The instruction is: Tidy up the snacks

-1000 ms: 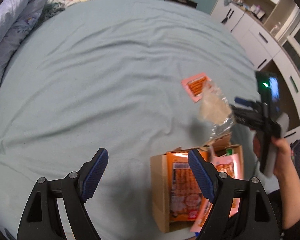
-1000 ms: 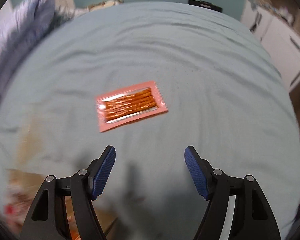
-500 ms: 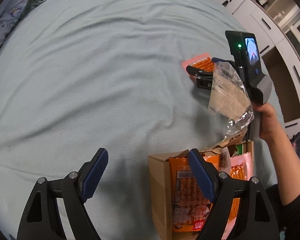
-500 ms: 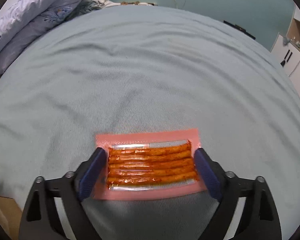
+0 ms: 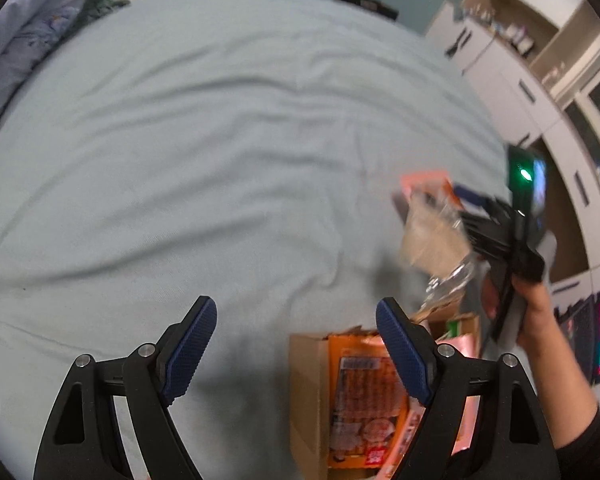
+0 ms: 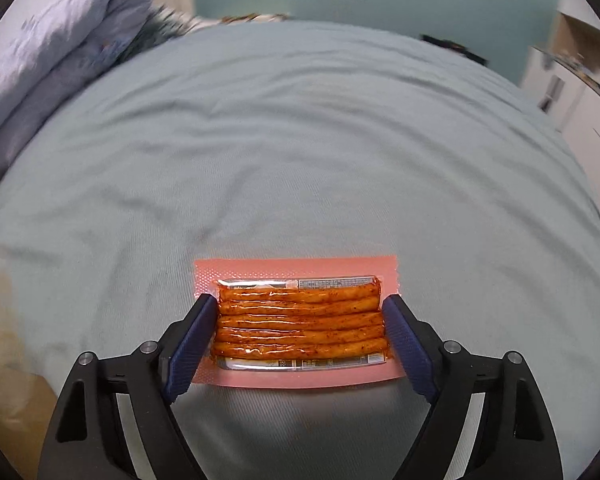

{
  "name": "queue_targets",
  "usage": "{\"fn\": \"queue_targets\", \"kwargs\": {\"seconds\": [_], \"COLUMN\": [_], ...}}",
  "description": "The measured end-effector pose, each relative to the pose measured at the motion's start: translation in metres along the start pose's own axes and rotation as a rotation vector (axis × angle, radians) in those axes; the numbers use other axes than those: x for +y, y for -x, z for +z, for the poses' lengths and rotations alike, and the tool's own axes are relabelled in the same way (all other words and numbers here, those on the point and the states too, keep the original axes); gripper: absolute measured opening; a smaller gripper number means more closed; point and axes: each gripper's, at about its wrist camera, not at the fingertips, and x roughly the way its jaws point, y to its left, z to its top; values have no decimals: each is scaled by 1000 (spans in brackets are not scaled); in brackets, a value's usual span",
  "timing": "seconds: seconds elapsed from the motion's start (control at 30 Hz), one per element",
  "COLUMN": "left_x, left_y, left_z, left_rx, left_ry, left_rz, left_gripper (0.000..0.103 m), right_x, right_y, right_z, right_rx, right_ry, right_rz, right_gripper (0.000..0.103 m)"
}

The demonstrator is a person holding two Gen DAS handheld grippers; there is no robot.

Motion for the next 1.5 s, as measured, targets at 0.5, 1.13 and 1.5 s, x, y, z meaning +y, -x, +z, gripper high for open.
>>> {"fn": "queue_targets", "kwargs": {"seconds": [0.5,1.13,1.5], "left_x": [-2,-22,-61], "left_y": [26,45,44], "left_z": [-21,-48,-74], "left_rx": [-71,-136,-152], "left_ry": [-21,-148,-325], "left_rz": [86,243,331], "left_gripper": [83,84,86], "right_x": [103,87,118], "right_y": [190,263,256], "right_z": [-94,-138,-145], "right_rx": [-23,-44,33], "right_ry": [-105,-254,-202], "right_rz": [298,88,38], "right_gripper": [84,85,85]}}
